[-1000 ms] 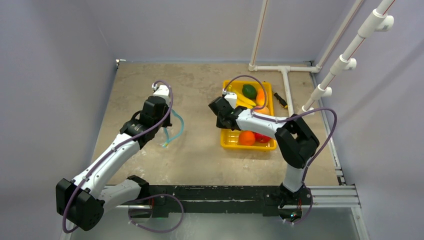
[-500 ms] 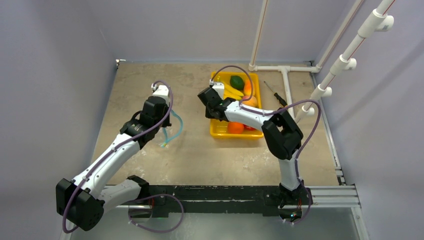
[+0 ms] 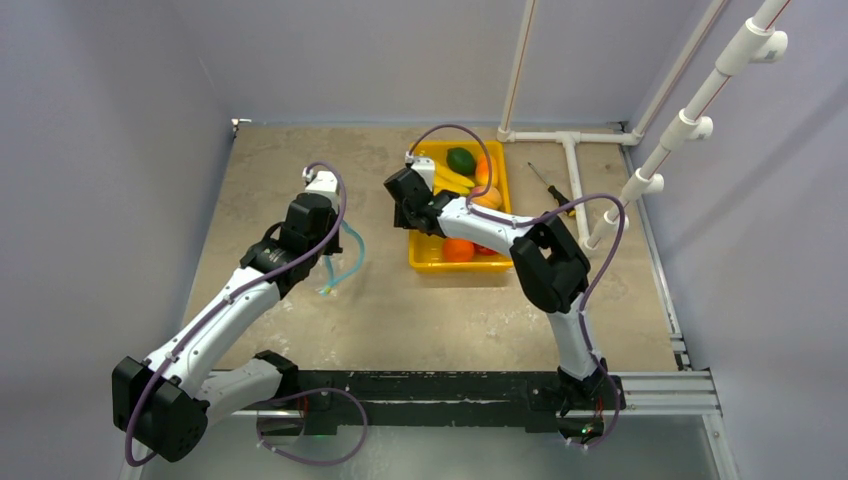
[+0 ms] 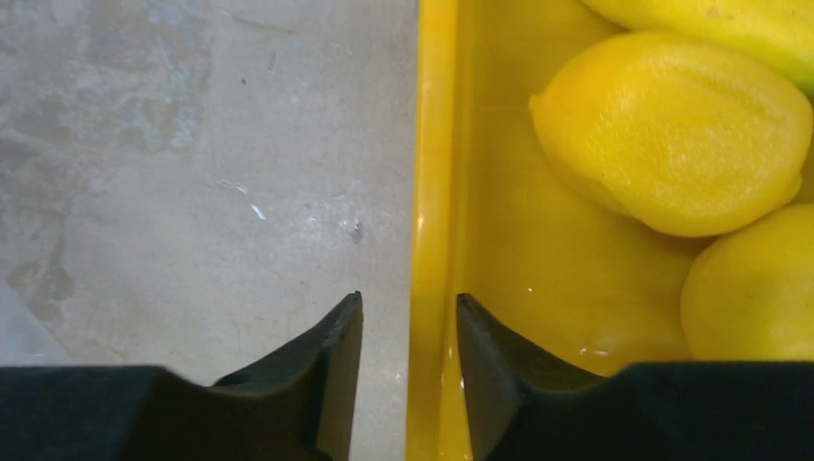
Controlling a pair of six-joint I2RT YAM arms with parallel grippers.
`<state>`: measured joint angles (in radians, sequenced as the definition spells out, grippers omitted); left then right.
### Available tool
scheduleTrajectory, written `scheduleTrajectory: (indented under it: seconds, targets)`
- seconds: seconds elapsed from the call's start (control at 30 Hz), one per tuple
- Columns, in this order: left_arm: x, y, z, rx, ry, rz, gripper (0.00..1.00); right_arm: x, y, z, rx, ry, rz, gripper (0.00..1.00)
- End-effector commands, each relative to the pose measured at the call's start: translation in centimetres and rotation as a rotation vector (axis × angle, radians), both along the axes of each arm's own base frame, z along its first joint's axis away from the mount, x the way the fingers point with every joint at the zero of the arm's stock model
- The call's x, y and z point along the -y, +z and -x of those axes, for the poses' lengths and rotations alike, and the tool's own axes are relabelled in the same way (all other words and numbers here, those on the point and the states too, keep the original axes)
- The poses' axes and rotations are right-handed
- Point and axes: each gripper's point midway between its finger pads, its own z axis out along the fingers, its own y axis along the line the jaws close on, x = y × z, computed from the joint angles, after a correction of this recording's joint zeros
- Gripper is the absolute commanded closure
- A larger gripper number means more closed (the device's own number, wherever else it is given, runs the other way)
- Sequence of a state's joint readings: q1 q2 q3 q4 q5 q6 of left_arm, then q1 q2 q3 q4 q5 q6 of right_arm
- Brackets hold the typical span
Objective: Place the food in the zip-top bag and seal the zipper
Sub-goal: Move the bin to the center of the board, then pick up the fake fruit from the bin.
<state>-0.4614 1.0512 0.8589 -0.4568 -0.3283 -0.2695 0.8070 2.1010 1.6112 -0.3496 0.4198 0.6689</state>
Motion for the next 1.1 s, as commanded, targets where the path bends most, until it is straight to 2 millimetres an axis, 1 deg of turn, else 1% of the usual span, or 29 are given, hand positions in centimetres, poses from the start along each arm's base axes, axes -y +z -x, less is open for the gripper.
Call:
scheduleTrajectory:
  seconds: [0.0, 0.07, 0.13, 0.2, 0.33, 0.43, 0.6, 0.73, 0.87, 1.07]
  targets:
    - [0.1, 1.0, -0.3, 0.046, 0.006, 0.013, 1.00, -1.7, 5.0, -1.2, 0.093, 0.002, -0.099, 0.51]
    - [0.1, 1.0, -0.4, 0.046, 0.005, 0.012, 1.00, -1.5, 5.6, -1.0, 0.094, -0.003, -0.103, 0.44]
    - [0.1, 1.0, -0.4, 0.046, 0.004, 0.013, 1.00, -1.1, 6.1, -0.7, 0.092, -0.007, -0.106, 0.40]
    - [0.1, 1.0, -0.4, 0.045, 0.002, 0.012, 1.00, -0.8, 6.9, -0.3, 0.094, -0.005, -0.110, 0.38]
    - [0.2, 1.0, -0.4, 0.046, 0.001, 0.011, 1.00, 0.8, 8.4, 0.4, 0.111, -0.030, -0.095, 0.35]
    - [0.2, 1.1, -0.4, 0.048, -0.001, 0.012, 1.00, 1.8, 8.8, 1.2, 0.099, -0.049, -0.090, 0.33]
    - [0.2, 1.0, -0.4, 0.045, -0.003, 0.011, 1.00, 4.1, 8.8, 2.8, 0.079, -0.093, -0.064, 0.32]
    - [0.3, 1.1, -0.4, 0.046, -0.006, 0.013, 1.00, 5.4, 8.9, 4.1, 0.064, -0.112, -0.065, 0.29]
    - [0.3, 1.0, -0.4, 0.046, -0.008, 0.014, 1.00, 7.4, 8.1, 5.2, 0.046, -0.148, -0.028, 0.26]
    - [0.3, 1.0, -0.4, 0.046, -0.008, 0.014, 1.00, 10.2, 6.1, 6.5, 0.007, -0.198, 0.027, 0.15]
